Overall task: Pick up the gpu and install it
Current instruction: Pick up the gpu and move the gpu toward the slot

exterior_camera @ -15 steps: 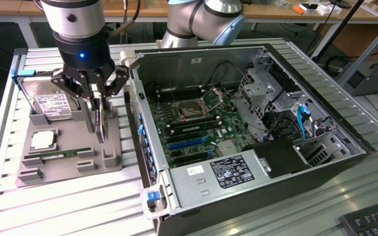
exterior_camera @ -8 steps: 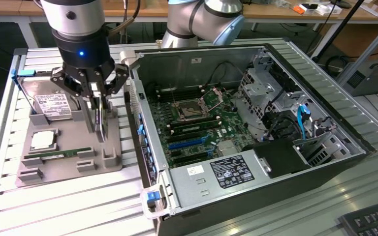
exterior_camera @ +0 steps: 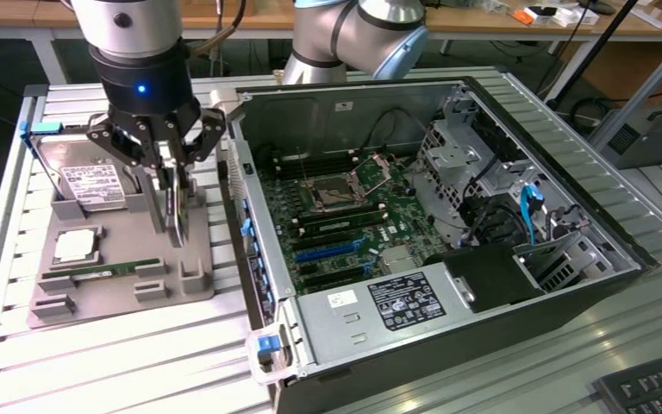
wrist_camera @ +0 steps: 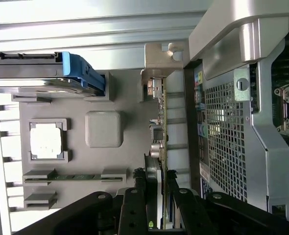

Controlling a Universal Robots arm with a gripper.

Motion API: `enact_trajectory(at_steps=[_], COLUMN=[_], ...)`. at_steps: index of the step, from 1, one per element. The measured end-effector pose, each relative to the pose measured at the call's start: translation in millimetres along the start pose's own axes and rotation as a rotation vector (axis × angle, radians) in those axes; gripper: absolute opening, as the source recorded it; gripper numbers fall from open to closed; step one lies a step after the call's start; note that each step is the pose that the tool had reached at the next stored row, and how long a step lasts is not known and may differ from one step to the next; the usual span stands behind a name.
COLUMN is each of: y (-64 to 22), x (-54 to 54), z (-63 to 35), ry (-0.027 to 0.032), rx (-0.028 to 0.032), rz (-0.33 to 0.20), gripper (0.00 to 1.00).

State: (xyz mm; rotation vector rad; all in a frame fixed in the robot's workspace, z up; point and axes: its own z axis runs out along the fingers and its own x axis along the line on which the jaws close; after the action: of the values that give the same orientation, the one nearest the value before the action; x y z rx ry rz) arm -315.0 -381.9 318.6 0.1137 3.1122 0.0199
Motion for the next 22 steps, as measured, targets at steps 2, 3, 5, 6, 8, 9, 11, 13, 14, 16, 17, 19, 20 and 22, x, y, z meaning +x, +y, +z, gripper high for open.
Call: enact_trajectory(at_steps=[2, 3, 5, 6, 8, 9, 11, 13, 14, 16, 17, 19, 20, 22], y=[0.0, 0.0, 0.0, 0.0, 0.1, 0.1, 0.1, 0.1, 0.1, 0.1, 0.1, 0.1, 0.2, 0.2], x=[0.0, -0.1, -0.1, -0.1, -0.1, -0.1, -0.2, -0.2, -0.2, -0.3, -0.3, -0.3, -0.3, -0.4], z=[-0.9, -1.6, -2.9, -3.4, -4.6, -5.0, -6.8, -8.3, -8.8, -9.8, -10.3, -11.2, -11.8, -13.4], ry=[0.0, 0.0001, 0.0001, 0.0001, 0.0002, 0.0001, 0.0001, 0.0002, 0.0001, 0.0002, 0.0002, 0.0002, 0.0002, 0.0002], rx=[-0.0002, -0.0003, -0.0008, -0.0009, -0.0012, -0.0014, -0.0017, -0.0019, -0.002, -0.002, -0.002, -0.0021, -0.0021, -0.0022], rz=[0.0, 0.0, 0.0, 0.0, 0.0, 0.0, 0.0, 0.0, 0.0, 0.0, 0.0, 0.0, 0.0, 0.0], gripper=[0.27, 0.27, 0.27, 0.27, 0.27, 0.27, 0.27, 0.27, 0.27, 0.27, 0.27, 0.27, 0.27, 0.27])
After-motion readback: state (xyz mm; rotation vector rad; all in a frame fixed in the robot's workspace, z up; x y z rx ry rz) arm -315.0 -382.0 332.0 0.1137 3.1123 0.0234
